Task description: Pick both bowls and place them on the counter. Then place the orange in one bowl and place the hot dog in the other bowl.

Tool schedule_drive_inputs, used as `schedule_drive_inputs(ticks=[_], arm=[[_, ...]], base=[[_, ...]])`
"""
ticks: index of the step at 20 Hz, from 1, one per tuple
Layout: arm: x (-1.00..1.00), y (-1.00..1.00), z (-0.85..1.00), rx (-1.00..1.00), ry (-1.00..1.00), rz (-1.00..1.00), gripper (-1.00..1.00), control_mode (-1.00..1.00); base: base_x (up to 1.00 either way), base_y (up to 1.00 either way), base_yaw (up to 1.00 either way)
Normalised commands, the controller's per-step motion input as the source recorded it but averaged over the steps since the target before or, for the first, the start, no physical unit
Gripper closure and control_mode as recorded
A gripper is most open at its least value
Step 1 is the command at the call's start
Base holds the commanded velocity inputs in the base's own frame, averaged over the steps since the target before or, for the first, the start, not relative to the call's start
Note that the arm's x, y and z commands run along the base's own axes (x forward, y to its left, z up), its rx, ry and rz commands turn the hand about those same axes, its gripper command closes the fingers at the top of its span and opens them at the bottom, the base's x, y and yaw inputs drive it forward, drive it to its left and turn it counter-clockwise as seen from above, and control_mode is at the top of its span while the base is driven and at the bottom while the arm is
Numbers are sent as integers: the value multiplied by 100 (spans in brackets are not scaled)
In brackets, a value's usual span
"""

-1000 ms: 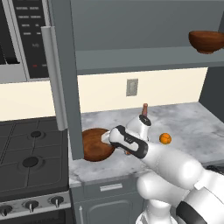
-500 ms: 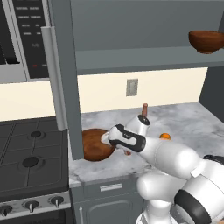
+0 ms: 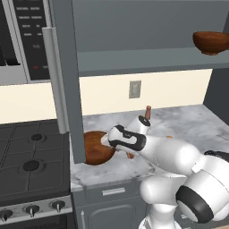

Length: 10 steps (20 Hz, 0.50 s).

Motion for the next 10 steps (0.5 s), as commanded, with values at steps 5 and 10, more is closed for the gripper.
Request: schedule_drive_inputs(ticks=[5, 10], arm=[[-4, 1, 2, 0, 0, -2, -100, -100], [-15, -18, 30, 0, 0, -6, -100, -100]], base=[[0, 0, 0], [0, 0, 0]])
